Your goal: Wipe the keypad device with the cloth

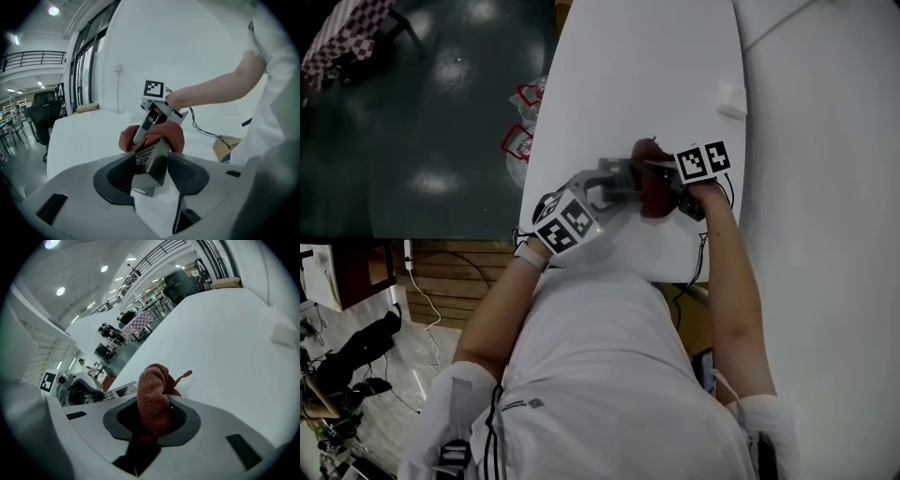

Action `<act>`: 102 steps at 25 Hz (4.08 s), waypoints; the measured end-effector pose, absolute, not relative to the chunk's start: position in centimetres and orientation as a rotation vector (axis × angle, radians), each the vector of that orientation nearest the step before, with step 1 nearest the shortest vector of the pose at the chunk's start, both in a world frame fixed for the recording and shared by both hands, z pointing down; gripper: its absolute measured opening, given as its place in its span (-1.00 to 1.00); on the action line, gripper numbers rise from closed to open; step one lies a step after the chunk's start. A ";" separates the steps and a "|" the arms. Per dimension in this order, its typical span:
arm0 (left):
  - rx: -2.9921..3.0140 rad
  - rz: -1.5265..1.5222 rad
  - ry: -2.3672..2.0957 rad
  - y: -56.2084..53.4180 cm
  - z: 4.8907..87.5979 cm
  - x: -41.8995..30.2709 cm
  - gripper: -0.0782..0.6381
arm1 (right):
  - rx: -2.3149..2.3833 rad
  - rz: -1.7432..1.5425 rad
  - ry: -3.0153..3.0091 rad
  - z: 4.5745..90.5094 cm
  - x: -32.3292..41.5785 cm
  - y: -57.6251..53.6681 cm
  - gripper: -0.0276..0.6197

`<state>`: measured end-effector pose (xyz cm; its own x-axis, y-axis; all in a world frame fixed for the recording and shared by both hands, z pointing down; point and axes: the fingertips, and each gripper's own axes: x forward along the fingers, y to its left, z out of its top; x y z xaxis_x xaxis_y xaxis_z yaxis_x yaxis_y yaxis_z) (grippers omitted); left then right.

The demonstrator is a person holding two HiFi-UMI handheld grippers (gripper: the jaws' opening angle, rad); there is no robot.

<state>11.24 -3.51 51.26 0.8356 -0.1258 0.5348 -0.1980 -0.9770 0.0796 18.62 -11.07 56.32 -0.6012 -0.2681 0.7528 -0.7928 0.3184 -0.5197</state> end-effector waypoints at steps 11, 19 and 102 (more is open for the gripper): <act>2.874 0.812 -0.271 -3.4 50.8 11.2 -0.22 | 0.917 1.305 -2.058 57.9 18.9 -12.8 -0.64; 2.871 0.800 -0.314 -3.8 51.5 11.3 -0.18 | 0.916 1.311 -2.065 59.4 19.1 -13.8 -0.63; 2.892 0.698 -0.318 -3.7 51.8 12.5 -0.13 | 0.556 0.995 -1.989 54.5 12.6 -9.1 -0.66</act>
<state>12.53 -3.72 51.79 0.8692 -0.1699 0.4644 -0.2392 -0.9664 0.0943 12.61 -9.12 54.49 -0.5627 -0.0239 0.8263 -0.6755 0.5895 -0.4430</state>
